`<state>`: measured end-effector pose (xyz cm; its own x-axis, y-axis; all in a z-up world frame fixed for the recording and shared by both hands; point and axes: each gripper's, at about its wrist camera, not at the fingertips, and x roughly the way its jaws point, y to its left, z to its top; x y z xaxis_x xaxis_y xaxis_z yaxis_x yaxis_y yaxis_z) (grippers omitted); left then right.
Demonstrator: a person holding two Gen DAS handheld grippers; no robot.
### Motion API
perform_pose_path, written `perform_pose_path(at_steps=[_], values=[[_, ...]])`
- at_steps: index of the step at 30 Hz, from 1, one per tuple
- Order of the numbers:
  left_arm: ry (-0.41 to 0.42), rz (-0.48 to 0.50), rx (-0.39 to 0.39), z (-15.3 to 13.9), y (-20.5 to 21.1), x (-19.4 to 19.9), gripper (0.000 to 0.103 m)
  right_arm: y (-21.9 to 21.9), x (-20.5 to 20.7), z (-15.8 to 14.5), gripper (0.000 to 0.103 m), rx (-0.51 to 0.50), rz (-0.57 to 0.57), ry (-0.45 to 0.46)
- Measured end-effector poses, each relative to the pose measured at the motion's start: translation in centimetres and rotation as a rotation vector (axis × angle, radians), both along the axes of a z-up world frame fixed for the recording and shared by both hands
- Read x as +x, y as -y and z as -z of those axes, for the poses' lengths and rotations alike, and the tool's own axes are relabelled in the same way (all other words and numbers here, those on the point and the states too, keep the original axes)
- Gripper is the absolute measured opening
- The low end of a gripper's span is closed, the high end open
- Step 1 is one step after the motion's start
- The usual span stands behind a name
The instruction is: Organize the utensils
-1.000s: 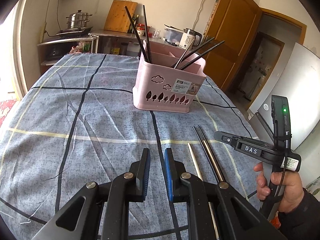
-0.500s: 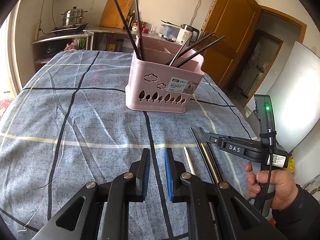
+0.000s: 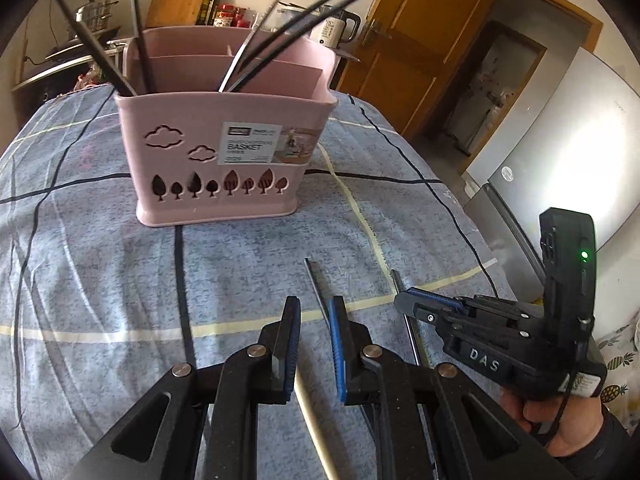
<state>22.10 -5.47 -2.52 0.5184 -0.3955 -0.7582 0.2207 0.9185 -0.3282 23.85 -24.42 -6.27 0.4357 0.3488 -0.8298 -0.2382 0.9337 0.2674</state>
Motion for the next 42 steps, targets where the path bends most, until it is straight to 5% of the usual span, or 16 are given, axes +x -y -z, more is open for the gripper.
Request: perform_pose_path(at_steps=[11, 21, 24, 31, 42], values=[[-0.111, -0.027, 0.058, 3.1, 2.8, 4.4, 0.014, 1.7, -0.8, 0.1, 0.007, 0.030, 0.020, -0.003], [-0.054, -0.029, 0.154, 3.3, 4.6, 3.8, 0.014, 1.8, -0.6, 0.1, 0.007, 0.013, 0.033, -0.003], [-0.044, -0.033, 0.180, 3.5, 5.6, 4.2, 0.007, 1.3, -0.5, 0.0, 0.007, -0.018, 0.026, 0.001], [-0.066, -0.060, 0.047, 2.8, 4.0, 4.9, 0.005, 1.3, -0.2, -0.3, 0.007, -0.023, 0.027, 0.001], [0.087, -0.057, -0.049, -4.9, 2.2, 3.7, 0.004, 2.2, -0.7, -5.2, 0.005, 0.045, 0.063, 0.134]])
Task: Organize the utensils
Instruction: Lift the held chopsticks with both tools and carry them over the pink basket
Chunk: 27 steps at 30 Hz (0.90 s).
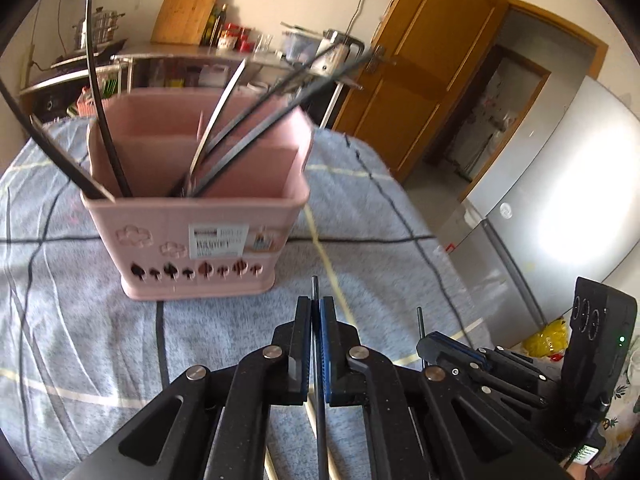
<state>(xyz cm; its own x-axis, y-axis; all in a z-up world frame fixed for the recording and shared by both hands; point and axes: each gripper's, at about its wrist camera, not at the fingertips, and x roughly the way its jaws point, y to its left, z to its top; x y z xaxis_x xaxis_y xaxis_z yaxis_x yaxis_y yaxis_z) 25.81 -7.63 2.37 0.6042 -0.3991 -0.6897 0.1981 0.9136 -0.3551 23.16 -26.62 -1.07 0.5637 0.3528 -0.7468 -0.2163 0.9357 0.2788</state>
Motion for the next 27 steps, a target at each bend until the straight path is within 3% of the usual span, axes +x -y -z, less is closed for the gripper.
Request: perform_pose_path(at_steps=[16, 22, 27], values=[[0.229, 0.034, 0.014, -10.7, -1.8, -2.4, 0.004, 0.8, -1.6, -10.0, 0.004, 0.045, 0.037, 0.280], [0.272, 0.024, 0.029, -12.1, -2.4, -3.2, 0.004, 1.1, -2.4, -11.8, 0.004, 0.050, 0.046, 0.345], [0.255, 0.017, 0.039, -11.3, -2.9, -3.6, 0.004, 1.0, -2.7, -11.0, 0.004, 0.046, 0.044, 0.327]])
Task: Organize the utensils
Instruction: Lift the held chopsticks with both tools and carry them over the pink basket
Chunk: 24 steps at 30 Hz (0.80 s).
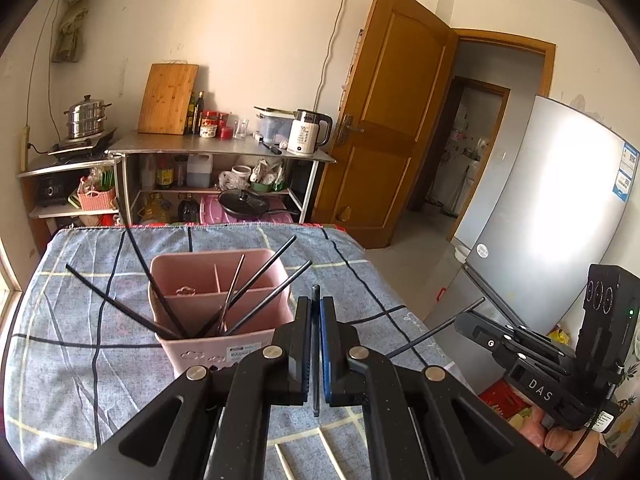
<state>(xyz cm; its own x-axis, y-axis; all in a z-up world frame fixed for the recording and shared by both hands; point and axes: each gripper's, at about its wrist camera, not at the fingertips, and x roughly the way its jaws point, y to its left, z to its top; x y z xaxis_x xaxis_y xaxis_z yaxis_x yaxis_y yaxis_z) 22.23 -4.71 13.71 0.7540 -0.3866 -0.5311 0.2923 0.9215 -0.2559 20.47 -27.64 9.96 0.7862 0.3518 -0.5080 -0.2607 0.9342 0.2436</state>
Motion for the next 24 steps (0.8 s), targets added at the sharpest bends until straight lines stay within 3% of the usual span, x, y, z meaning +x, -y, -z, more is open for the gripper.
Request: perform_pose_path(at_steps=[11, 24], values=[[-0.026, -0.015, 0.007, 0.7, -1.3, -1.5, 0.003, 0.3, -1.3, 0.2, 0.003, -0.014, 0.007, -0.017], [0.005, -0.024, -0.005, -2.6, -3.9, -3.6, 0.003, -1.1, -2.5, -2.7, 0.000, -0.012, -0.044, 0.055]])
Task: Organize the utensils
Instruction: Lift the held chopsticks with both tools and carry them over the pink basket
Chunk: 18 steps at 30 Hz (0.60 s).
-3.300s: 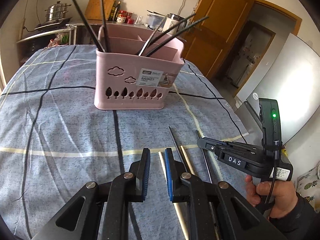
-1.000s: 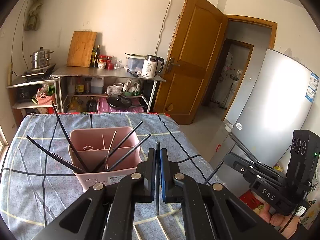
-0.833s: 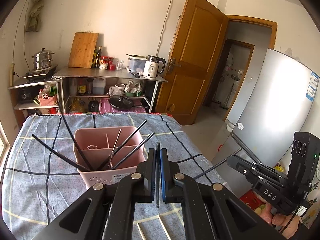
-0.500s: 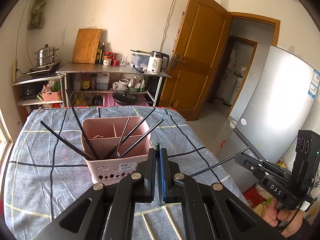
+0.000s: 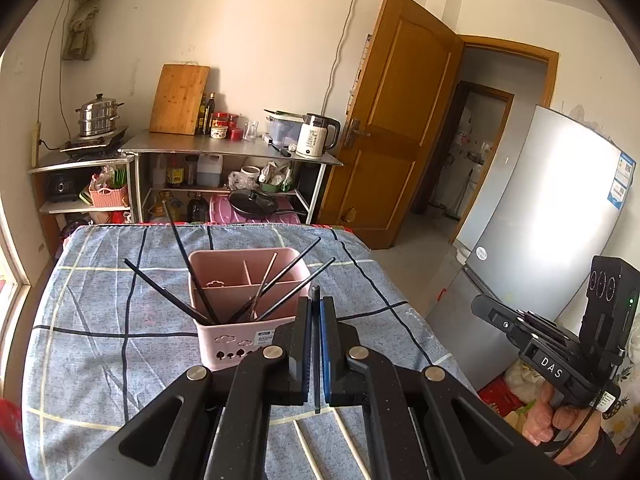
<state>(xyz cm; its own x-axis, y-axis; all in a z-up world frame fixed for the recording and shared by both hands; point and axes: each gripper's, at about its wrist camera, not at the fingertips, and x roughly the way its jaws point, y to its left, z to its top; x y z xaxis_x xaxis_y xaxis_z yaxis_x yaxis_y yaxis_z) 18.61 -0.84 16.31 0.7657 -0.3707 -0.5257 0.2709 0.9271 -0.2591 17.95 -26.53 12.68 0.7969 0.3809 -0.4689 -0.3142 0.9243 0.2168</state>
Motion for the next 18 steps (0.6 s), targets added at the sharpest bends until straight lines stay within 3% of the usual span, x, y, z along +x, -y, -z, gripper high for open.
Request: perform_pose_path(at_steps=[8, 14, 18], values=[[-0.002, -0.029, -0.004, 0.1, -1.5, -0.5, 0.003, -1.0, 0.9, 1.2, 0.000, -0.018, -0.006, -0.033], [-0.010, -0.036, -0.019, 0.7, -2.3, -0.4, 0.003, -1.6, 2.8, 4.4, 0.000, -0.032, -0.046, -0.153], [0.005, -0.034, -0.021, 0.7, -2.8, -0.6, 0.003, -2.4, 4.7, 7.2, 0.008, -0.064, -0.048, -0.218]])
